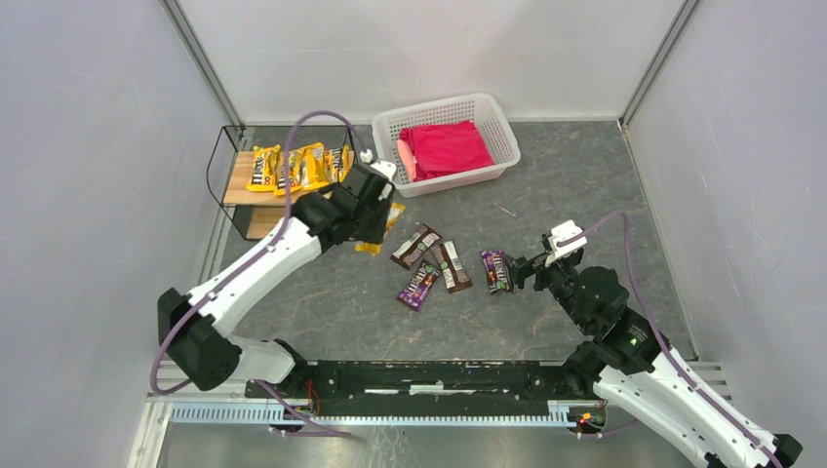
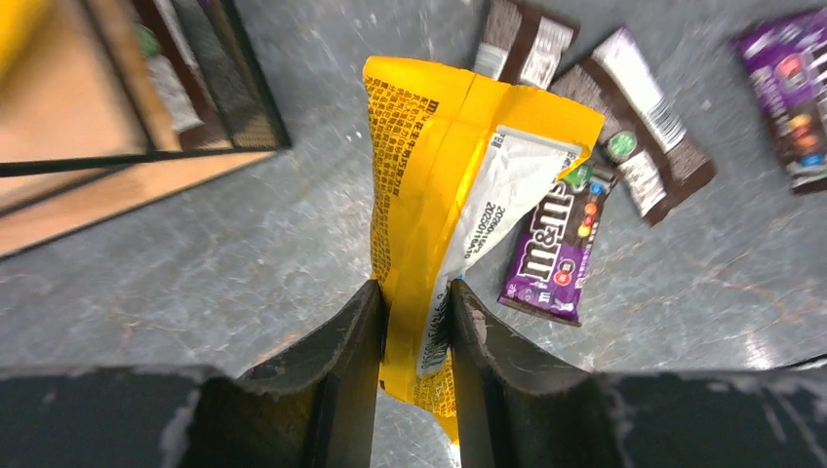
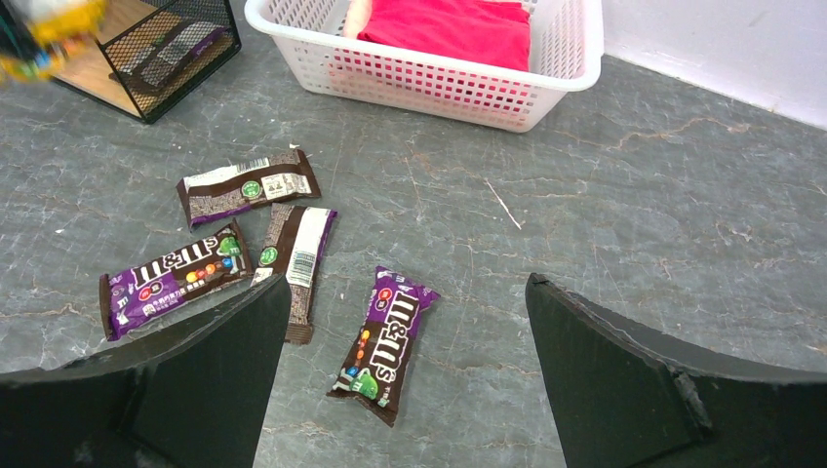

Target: Place and organize the candy bags onto the shelf

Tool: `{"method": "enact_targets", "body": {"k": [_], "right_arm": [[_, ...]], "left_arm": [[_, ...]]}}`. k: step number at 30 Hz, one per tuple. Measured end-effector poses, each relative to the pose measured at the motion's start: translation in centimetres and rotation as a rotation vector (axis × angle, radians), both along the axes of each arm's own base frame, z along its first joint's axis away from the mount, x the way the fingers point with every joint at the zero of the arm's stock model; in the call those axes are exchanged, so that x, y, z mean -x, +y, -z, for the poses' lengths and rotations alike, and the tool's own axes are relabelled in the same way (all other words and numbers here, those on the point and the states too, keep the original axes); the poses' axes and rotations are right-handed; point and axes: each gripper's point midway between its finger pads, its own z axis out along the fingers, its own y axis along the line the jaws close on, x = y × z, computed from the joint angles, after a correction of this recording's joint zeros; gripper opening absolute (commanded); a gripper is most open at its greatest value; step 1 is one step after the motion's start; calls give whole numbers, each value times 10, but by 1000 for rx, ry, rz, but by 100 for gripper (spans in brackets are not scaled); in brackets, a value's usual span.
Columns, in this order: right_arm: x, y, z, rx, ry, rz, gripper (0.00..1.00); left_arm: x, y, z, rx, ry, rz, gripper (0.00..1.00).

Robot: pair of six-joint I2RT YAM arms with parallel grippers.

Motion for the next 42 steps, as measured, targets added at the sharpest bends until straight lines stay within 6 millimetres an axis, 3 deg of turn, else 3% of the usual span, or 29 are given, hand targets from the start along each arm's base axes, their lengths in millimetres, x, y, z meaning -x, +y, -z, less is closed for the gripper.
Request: {"method": "enact_targets", "body": {"k": [6, 9, 11, 14, 18, 24, 28, 35, 42], "right_arm": [[0, 0, -1, -3, -3, 0, 98], [0, 0, -1, -3, -3, -1, 98], [0, 0, -1, -3, -3, 0, 98], [0, 0, -1, -3, -2, -2, 98], [1, 2, -1, -5, -1, -14, 98], [4, 4, -3, -14, -6, -32, 98], [7, 6, -7, -27, -19, -48, 98], [12, 6, -14, -48, -44, -62, 98], [13, 6, -13, -47, -45, -61, 98]], "left_arm": [[-17, 11, -86, 31, -187, -51, 36], [-27, 25, -115, 15, -256, -83, 35], [-37, 42, -128, -11, -292, -115, 34], [-57, 90, -142, -87, -342, -219, 34], [-70, 157, -149, -229, -372, -366, 34], [-84, 217, -162, -393, -416, -501, 34], [-97, 257, -155, -486, -386, -600, 34], [-120, 304, -129, -556, -312, -701, 34], [-130, 323, -102, -578, -243, -728, 34]]}}
